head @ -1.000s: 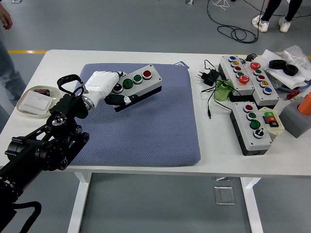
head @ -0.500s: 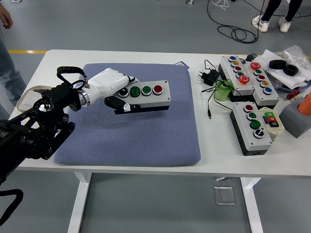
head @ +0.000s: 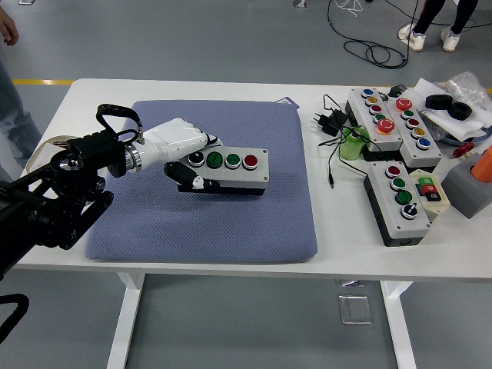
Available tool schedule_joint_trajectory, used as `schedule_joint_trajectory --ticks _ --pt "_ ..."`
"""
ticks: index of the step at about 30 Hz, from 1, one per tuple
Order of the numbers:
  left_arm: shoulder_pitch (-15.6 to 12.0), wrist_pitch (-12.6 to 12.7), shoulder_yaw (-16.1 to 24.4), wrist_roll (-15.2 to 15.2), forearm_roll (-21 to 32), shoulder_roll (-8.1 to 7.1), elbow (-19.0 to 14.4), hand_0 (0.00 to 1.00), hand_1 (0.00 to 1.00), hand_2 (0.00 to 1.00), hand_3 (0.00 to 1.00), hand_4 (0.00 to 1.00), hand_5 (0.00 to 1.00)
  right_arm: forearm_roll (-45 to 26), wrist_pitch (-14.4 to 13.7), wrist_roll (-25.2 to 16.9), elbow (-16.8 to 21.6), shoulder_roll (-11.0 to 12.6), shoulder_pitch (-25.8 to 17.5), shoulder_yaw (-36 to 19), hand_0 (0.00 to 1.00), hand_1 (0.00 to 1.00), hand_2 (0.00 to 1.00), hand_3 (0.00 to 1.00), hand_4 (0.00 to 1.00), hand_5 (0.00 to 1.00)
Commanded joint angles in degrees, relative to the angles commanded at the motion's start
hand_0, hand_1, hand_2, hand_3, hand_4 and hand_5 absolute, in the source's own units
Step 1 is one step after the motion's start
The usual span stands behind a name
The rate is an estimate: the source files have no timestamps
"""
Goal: Pick up the button,place it on the desk,press the button,press the button
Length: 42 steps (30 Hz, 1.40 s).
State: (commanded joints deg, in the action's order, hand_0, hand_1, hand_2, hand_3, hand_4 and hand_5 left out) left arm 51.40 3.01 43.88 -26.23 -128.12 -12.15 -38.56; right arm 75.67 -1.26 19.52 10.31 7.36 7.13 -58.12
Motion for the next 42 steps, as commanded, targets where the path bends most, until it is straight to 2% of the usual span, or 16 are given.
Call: schedule_joint_trajectory --ticks 4,10,25,31,32,37,38,42 --pt "-0.01 -1.24 0.01 -0.37 4.41 0.11 1.28 0.048 0.002 0.049 0.169 0.002 0.002 0.21 0.11 0.05 0.0 -0.03 0.22 0.05 0.647 0.637 0.669 0.583 0.377 0.234" --pt "-0.22 -1.94 -0.27 -0.77 6.04 0.12 1.55 0.052 0.004 0.052 0.17 0.002 0.002 0.21 0.15 0.07 0.0 -0.05 0.37 0.09 0.649 0.637 0.67 0.583 0.378 0.235" --pt "0.49 0.86 -5.1 -2.24 3.98 0.03 1.47 0.055 0.005 0.053 0.169 0.002 0.002 0.38 0.21 0.07 0.0 -0.09 0.48 0.14 0.648 0.637 0.67 0.583 0.378 0.233" --pt "0.58 1.49 -5.09 -2.11 1.33 0.24 2.01 0.068 0.011 0.066 0.168 0.002 0.002 0.16 0.16 0.04 0.0 -0.1 0.59 0.3 0.648 0.637 0.67 0.583 0.378 0.234" --pt "0.51 1.49 -4.83 -2.0 0.13 0.25 2.02 0.146 0.063 0.132 0.236 0.077 0.002 0.17 0.14 0.04 0.0 -0.11 0.6 0.27 0.65 0.637 0.67 0.583 0.379 0.235" --pt "0.15 0.56 -3.58 -1.67 -1.88 0.16 1.66 0.146 0.063 0.132 0.236 0.077 0.002 0.22 0.14 0.03 0.0 -0.12 0.63 0.21 0.65 0.637 0.67 0.583 0.379 0.235" --pt "0.1 0.05 -3.22 -1.57 -1.88 0.13 1.53 0.218 0.243 0.288 0.536 0.421 0.002 0.24 0.15 0.03 0.0 -0.13 0.63 0.19 0.649 0.637 0.67 0.584 0.379 0.235" --pt "0.05 -1.87 -2.46 -1.07 -1.88 -0.03 1.05 0.218 0.243 0.288 0.536 0.421 0.002 0.38 0.18 0.02 0.0 -0.12 0.62 0.09 0.649 0.637 0.67 0.584 0.379 0.235"
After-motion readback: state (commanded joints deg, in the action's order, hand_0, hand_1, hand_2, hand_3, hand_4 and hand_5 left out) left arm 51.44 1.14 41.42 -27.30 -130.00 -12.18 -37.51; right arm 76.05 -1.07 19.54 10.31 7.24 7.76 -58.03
